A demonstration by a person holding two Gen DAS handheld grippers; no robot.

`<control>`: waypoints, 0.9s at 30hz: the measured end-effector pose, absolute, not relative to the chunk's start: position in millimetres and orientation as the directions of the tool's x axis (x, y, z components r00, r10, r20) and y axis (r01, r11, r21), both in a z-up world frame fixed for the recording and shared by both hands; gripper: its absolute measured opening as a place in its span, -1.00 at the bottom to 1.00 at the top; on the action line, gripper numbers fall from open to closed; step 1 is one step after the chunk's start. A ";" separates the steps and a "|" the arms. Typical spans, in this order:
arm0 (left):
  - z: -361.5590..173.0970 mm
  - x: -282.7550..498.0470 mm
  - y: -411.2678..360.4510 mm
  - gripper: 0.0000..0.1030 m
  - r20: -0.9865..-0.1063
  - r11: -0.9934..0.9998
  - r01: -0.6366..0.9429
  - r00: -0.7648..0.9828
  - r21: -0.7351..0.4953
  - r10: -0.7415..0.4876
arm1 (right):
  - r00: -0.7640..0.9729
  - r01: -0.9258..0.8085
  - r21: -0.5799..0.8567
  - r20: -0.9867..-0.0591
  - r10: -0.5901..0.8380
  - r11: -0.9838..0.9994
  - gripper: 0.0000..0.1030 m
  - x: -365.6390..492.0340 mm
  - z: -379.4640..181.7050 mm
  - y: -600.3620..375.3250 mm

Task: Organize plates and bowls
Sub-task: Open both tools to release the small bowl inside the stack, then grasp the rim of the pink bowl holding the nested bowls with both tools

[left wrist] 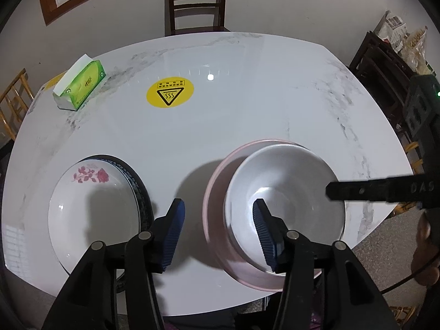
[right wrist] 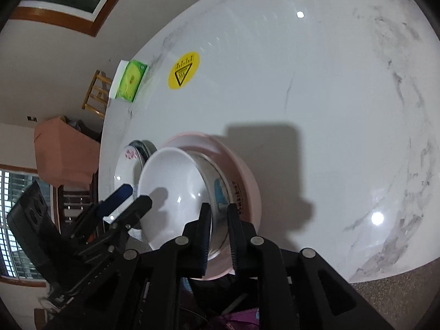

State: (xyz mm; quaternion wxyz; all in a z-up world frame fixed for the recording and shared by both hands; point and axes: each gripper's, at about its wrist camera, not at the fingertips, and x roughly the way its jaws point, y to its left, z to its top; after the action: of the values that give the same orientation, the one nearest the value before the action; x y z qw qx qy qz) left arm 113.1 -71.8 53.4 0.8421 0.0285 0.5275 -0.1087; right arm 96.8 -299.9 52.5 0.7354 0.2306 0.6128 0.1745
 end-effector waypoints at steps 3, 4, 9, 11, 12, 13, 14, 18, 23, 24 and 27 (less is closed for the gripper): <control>54.4 114.1 -68.9 -0.01 -0.892 0.977 0.206 0.427 -0.061 -0.146 | 0.234 0.012 0.522 -0.831 0.505 0.853 -0.73 95.3 63.4 -301.7; 54.7 114.5 -67.3 -0.01 -0.892 0.977 0.202 0.428 -0.061 -0.145 | 0.255 0.002 0.509 -0.833 0.491 0.861 -0.73 94.4 66.6 -302.4; 55.9 116.4 -56.5 -0.01 -0.884 0.983 0.177 0.451 -0.049 -0.125 | 0.285 -0.052 0.460 -0.844 0.455 0.886 -0.73 83.4 67.1 -297.3; 55.4 117.4 -51.5 0.04 -0.881 0.983 0.174 0.454 -0.058 -0.132 | 0.288 -0.066 0.454 -0.844 0.453 0.889 -0.78 79.7 65.1 -294.6; 55.2 117.5 -48.6 0.06 -0.880 0.983 0.171 0.454 -0.066 -0.138 | 0.298 -0.067 0.447 -0.844 0.446 0.892 -0.78 78.1 66.3 -294.9; 55.1 117.7 -46.8 0.09 -0.881 0.983 0.169 0.452 -0.069 -0.140 | 0.315 -0.063 0.453 -0.836 0.449 0.889 -0.78 76.5 68.5 -297.1; 55.3 117.5 -45.3 0.09 -0.882 0.983 0.167 0.451 -0.070 -0.139 | 0.325 -0.057 0.460 -0.831 0.452 0.886 -0.78 75.1 69.8 -299.8; 62.0 115.5 -34.4 0.12 -0.881 0.986 0.147 0.453 -0.080 -0.139 | 0.359 -0.030 0.468 -0.819 0.446 0.883 -0.78 65.0 73.0 -314.6; 58.1 116.3 -17.0 0.24 -0.895 0.986 0.122 0.419 -0.110 -0.152 | 0.346 -0.011 0.466 -0.828 0.441 0.885 -0.73 60.5 63.7 -320.1; 53.7 116.5 -15.6 0.24 -0.903 0.982 0.130 0.392 -0.138 -0.179 | 0.342 -0.009 0.466 -0.830 0.441 0.885 -0.73 59.9 61.4 -319.7; 40.4 116.1 -10.3 0.24 -0.918 0.973 0.124 0.326 -0.193 -0.224 | 0.333 -0.010 0.467 -0.832 0.443 0.884 -0.73 59.8 57.1 -315.6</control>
State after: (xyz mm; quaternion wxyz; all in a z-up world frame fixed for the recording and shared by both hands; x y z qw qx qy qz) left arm 116.1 -10.3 40.4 0.8132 -0.0436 0.5704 -0.1069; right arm 59.8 -315.6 57.1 0.7931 0.1937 0.5594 0.1429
